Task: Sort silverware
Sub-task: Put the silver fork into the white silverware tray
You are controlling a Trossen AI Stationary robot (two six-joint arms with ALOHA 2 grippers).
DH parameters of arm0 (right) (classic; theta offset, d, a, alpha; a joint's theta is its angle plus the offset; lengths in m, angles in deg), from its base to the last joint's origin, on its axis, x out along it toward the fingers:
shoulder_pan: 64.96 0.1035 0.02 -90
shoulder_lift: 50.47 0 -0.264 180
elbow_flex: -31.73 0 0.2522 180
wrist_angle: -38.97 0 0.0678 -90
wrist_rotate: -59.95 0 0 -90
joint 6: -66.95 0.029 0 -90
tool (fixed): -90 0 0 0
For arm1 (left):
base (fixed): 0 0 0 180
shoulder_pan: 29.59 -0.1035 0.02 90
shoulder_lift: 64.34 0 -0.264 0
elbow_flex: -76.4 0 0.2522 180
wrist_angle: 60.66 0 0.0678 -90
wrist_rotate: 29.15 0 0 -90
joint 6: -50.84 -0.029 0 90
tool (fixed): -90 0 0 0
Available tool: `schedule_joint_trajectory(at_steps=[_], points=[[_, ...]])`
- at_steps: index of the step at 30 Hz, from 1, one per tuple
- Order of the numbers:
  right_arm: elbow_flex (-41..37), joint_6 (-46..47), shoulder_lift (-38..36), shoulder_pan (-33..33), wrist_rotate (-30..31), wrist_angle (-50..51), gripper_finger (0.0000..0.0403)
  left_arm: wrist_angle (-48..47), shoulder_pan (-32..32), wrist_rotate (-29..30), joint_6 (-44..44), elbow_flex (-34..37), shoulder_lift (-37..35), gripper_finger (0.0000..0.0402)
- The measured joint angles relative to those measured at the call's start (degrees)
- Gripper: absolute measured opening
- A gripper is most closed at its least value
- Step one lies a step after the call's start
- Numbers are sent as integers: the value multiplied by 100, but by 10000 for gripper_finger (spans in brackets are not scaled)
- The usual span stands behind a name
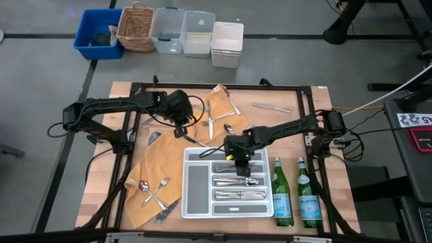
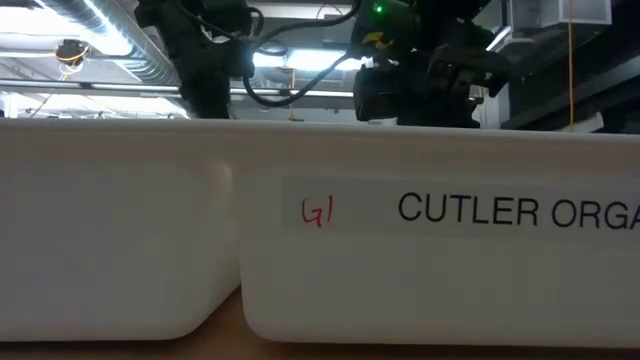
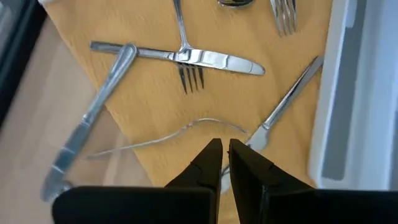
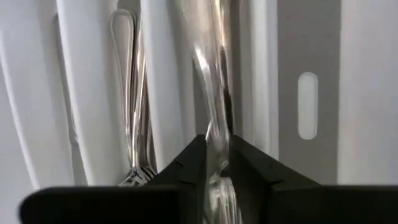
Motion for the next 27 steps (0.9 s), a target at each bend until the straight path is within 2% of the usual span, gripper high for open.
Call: schedule_joint_trajectory(at_steps=[7, 15, 19, 27], points=[[-2, 152, 0, 0, -152, -47, 108, 42, -4, 146, -1243, 0, 0, 20], [157, 129, -59, 0, -497, 217, 110, 150, -130, 134, -1323, 0, 328, 20], [709, -76, -61, 0, -235, 1030, 110, 166, -344, 134, -1680, 0, 716, 20], [1833, -654, -70, 0, 831, 2602, 111, 345, -662, 136, -3035, 2, 1494, 20]])
